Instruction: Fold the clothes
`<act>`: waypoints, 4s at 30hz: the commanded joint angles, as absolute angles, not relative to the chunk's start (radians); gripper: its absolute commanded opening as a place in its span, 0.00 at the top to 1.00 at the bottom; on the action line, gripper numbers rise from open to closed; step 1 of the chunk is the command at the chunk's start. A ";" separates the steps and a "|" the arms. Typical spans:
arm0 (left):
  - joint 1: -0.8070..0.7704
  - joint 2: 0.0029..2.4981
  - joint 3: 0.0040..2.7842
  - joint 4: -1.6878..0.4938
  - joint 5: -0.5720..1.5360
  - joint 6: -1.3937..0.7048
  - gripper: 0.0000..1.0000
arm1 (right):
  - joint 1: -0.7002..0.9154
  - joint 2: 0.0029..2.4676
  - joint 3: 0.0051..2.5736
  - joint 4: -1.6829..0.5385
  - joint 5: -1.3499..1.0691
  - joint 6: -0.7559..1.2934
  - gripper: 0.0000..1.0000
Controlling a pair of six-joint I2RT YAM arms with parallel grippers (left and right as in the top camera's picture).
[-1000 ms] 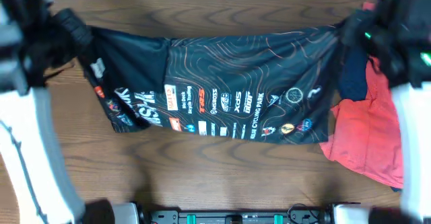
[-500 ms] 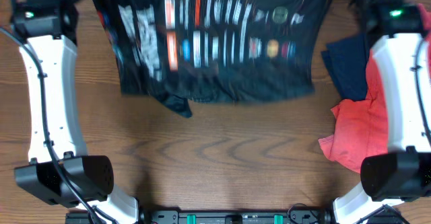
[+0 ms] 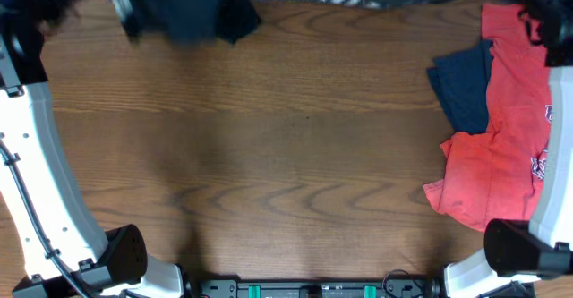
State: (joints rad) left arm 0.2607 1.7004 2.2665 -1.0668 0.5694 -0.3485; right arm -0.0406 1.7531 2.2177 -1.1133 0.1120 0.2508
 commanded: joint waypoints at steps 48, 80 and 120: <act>0.295 1.624 1.262 -0.813 0.520 -0.304 0.94 | -0.059 1.774 1.399 -0.735 0.096 0.328 0.99; 0.212 1.781 1.262 -0.531 0.365 -0.369 0.23 | -0.059 1.951 1.399 -0.385 -0.095 0.313 0.40; 0.112 1.884 1.247 -0.702 0.170 -0.241 0.43 | -0.059 2.030 1.392 -0.767 0.049 0.290 0.44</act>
